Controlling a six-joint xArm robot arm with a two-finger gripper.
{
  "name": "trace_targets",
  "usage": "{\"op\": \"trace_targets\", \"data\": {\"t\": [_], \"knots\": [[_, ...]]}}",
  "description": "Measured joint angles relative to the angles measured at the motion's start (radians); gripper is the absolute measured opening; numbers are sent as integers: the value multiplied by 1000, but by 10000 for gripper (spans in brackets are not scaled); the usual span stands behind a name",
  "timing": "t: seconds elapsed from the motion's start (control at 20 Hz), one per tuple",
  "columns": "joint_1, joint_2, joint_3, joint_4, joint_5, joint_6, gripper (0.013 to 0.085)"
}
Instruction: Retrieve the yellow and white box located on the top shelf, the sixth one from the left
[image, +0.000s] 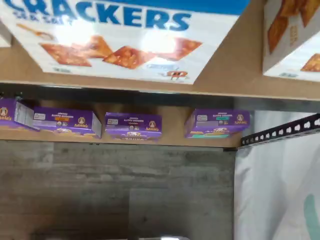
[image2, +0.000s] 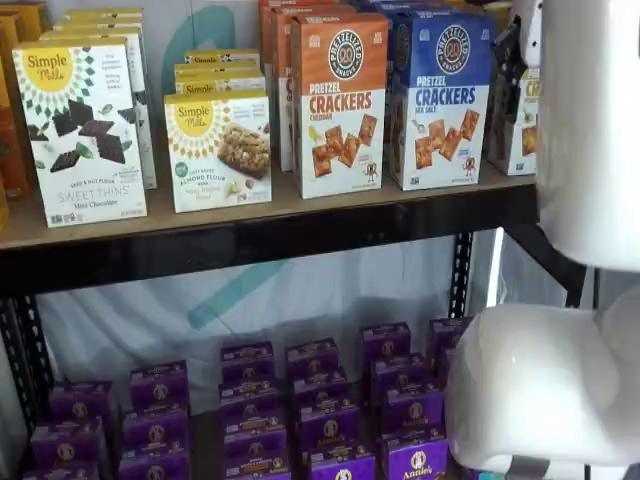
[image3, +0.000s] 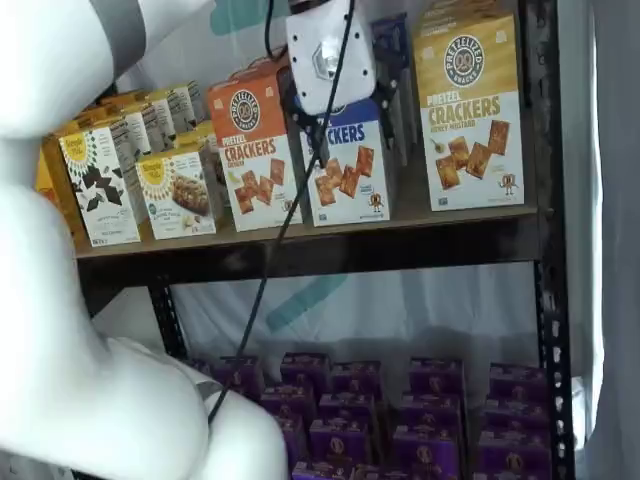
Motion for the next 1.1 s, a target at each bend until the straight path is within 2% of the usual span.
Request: {"op": "trace_targets", "data": {"t": [0.55, 0.95, 1.1], "knots": [[-54, 62, -37, 11, -55, -50, 850], [-129, 116, -86, 58, -101, -115, 850], [-142, 139, -110, 65, -110, -126, 850]]}}
